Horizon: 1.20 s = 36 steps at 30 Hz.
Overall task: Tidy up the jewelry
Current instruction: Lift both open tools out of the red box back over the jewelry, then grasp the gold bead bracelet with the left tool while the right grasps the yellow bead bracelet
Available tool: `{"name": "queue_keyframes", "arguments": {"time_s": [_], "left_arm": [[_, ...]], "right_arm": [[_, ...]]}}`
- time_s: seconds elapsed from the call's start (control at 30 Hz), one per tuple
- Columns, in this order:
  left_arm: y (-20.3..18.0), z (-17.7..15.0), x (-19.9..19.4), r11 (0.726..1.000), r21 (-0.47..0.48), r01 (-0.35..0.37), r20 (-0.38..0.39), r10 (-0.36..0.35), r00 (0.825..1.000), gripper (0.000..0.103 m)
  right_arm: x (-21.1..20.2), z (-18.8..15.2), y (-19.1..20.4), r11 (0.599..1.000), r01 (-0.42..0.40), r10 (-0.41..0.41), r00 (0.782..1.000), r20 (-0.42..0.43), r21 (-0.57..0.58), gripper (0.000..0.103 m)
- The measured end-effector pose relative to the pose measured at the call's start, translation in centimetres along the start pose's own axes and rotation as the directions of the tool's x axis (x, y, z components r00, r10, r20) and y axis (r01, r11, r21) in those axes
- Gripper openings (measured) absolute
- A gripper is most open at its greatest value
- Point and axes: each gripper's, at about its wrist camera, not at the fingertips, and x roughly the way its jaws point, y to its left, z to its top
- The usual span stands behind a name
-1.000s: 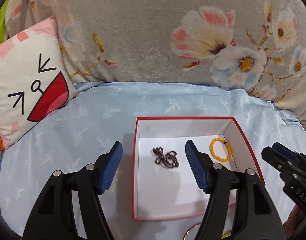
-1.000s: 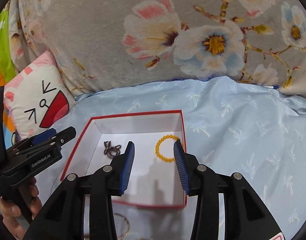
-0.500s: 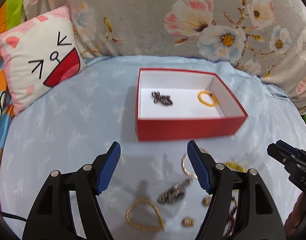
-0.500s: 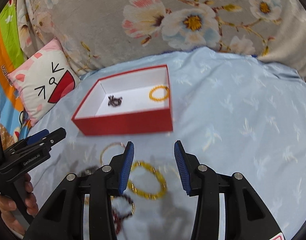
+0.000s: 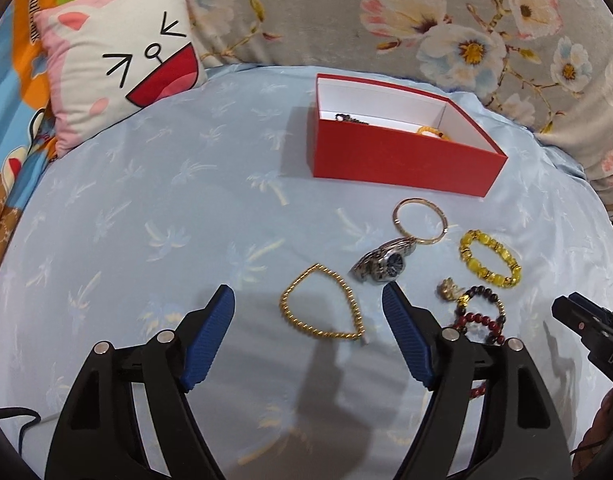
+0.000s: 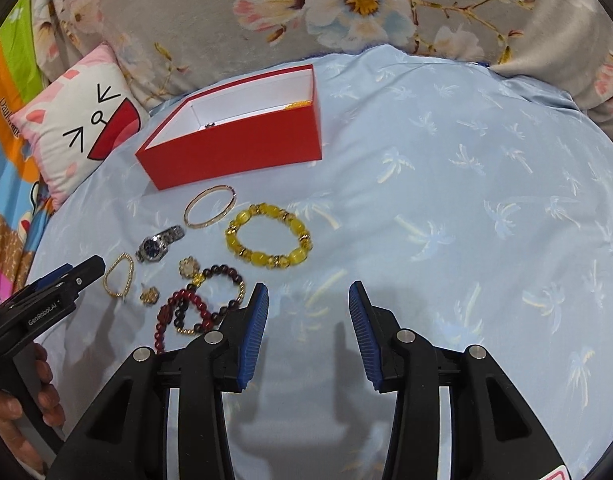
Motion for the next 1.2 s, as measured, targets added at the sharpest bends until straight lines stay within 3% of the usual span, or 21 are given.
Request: {"name": "queue_keyframes", "arguments": {"time_s": [0.37,0.5,0.6,0.73,1.03,1.2], "left_arm": [[1.5,-0.7,1.0,0.998,-0.033,-0.044,-0.031,0.043,0.999,0.072],[1.4,-0.7,2.0,0.999,-0.04,-0.038,-0.054,0.035,0.998,0.067],[1.2,-0.7,2.1,0.998,-0.062,0.004,-0.062,-0.008,0.998,0.068],[0.3,-0.6,2.1,1.0,-0.028,-0.014,-0.058,0.012,0.998,0.067],[1.4,-0.7,2.9,0.998,-0.048,-0.034,-0.075,0.031,0.997,0.043],[1.4,-0.7,3.0,0.999,-0.034,-0.035,-0.066,0.033,0.997,0.014]], "right_arm": [[0.1,-1.2,0.9,1.0,-0.007,0.007,1.0,-0.014,-0.021,0.042],[0.4,-0.9,0.7,1.0,-0.002,0.002,1.0,-0.015,-0.012,0.042],[0.4,-0.7,0.7,1.0,0.0,0.0,1.0,-0.011,-0.015,0.042],[0.5,-0.3,0.4,1.0,-0.003,0.003,1.0,-0.013,-0.005,0.042],[1.2,0.4,0.2,1.0,-0.003,0.003,1.0,-0.014,-0.008,0.042],[2.4,2.0,0.8,1.0,0.0,0.0,1.0,-0.002,-0.023,0.042]]}}
